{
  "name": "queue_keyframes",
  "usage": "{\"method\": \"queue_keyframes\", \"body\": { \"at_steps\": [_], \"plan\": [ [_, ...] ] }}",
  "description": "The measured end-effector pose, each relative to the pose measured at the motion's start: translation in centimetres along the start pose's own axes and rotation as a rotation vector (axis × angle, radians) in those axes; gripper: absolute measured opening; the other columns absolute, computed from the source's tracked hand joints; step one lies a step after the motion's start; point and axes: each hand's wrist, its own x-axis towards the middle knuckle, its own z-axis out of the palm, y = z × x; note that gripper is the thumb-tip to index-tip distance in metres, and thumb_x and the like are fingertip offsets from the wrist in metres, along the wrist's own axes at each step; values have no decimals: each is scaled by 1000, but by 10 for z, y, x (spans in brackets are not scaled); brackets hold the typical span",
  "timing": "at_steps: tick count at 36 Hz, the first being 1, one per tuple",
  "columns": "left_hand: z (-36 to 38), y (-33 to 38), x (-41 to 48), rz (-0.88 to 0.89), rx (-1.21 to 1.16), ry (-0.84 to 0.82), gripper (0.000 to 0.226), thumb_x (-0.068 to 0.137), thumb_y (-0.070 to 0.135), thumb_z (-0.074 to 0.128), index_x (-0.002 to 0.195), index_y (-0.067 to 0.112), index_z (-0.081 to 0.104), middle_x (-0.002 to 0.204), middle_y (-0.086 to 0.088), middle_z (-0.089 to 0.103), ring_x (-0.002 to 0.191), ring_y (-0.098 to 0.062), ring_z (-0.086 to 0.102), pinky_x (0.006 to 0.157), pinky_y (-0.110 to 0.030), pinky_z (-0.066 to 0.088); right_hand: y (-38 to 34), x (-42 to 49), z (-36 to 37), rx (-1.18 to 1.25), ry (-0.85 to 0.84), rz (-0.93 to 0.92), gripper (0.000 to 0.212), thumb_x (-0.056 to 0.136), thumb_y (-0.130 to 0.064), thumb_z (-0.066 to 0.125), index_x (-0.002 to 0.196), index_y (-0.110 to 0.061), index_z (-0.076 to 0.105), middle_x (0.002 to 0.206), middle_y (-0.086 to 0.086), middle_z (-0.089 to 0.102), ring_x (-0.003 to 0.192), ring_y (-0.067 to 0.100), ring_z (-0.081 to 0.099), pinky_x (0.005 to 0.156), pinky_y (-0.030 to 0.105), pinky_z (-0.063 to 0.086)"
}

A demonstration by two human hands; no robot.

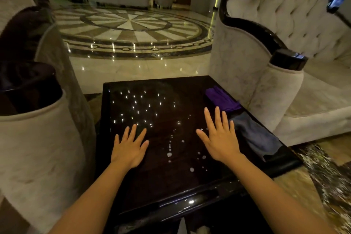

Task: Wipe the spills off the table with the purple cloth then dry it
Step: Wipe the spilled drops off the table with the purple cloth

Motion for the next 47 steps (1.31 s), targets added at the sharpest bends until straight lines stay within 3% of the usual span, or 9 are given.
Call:
{"method": "queue_keyframes", "body": {
  "at_steps": [9,19,27,35,47],
  "plan": [
    [5,-3,5,-15,16,16,55,94,52,14,144,36,-4,157,1,-10,143,-19,-13,115,-46,-6,29,62,5,17,-30,7,67,91,-54,22,140,-30,-17,156,12,-10,143,31,-9,116,50,1],
    [1,-1,1,-58,9,-4,54,95,51,16,143,37,-2,157,2,-8,143,-17,-13,115,-43,-8,68,128,13,49,-182,32,64,91,-55,19,140,-31,-14,155,10,-14,142,30,-12,116,48,-2],
    [0,0,2,-79,12,-9,54,94,52,17,143,39,-2,156,4,-9,142,-15,-14,115,-42,-9,102,181,30,97,-219,41,62,92,-52,25,142,-32,-6,156,12,-11,143,33,-6,115,52,3],
    [3,-3,2,-78,34,-2,53,94,52,16,140,40,-6,156,5,-10,142,-13,-15,115,-40,-9,126,211,50,229,-254,231,60,93,-50,25,143,-28,0,154,22,-6,141,41,5,114,51,7],
    [4,-5,4,-64,13,7,49,94,52,18,130,42,-15,156,6,-10,142,-13,-15,114,-40,-11,110,212,60,88,-305,216,54,95,-47,21,143,-29,6,156,14,5,140,40,12,114,50,12]
  ]
}}
